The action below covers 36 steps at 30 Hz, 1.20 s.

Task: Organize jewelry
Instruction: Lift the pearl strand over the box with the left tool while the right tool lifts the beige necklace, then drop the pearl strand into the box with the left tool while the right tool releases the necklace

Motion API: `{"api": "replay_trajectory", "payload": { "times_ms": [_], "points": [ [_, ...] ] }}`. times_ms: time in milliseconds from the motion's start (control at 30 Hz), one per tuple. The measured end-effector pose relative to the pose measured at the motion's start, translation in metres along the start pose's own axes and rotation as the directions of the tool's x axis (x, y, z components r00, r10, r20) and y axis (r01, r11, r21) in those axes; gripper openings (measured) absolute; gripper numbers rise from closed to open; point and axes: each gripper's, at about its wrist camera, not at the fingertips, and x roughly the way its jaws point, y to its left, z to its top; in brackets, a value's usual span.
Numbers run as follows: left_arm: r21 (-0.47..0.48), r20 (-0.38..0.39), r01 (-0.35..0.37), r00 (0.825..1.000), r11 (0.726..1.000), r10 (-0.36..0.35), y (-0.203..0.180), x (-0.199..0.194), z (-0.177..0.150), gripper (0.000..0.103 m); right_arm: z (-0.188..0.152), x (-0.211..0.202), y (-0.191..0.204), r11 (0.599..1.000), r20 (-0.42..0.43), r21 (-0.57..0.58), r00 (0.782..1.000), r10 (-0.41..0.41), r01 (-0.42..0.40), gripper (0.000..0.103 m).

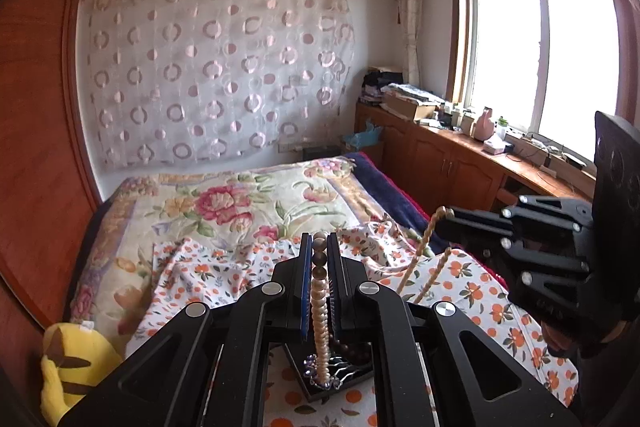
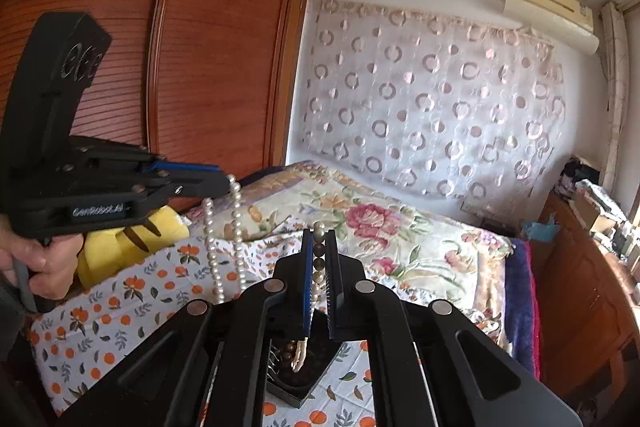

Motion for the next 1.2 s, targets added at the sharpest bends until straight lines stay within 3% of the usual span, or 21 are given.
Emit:
{"api": "replay_trajectory", "payload": {
  "times_ms": [333, 733, 967, 1200],
  "points": [
    [-0.017, -0.084, 0.005, 0.996, 1.0, -0.006, 0.009, 0.061, -0.011, 0.007, -0.053, 0.054, 0.002, 0.998, -0.136, 0.034, 0.989, 0.065, -0.061, 0.007],
    [-0.021, -0.103, 0.011, 0.995, 1.0, -0.013, 0.013, 0.089, -0.005, 0.007, -0.102, 0.09, 0.008, 0.992, -0.24, 0.077, 0.964, 0.117, -0.101, 0.007],
    [-0.011, -0.118, 0.006, 0.993, 1.0, -0.007, 0.009, 0.085, -0.02, 0.015, -0.113, 0.083, 0.009, 0.991, -0.251, 0.09, 0.961, 0.115, -0.095, 0.016],
    [-0.018, -0.144, -0.01, 0.99, 1.0, 0.007, 0.012, 0.06, -0.062, 0.015, -0.121, 0.063, 0.009, 0.99, -0.242, 0.122, 0.965, 0.105, -0.077, 0.017]
  ]
}}
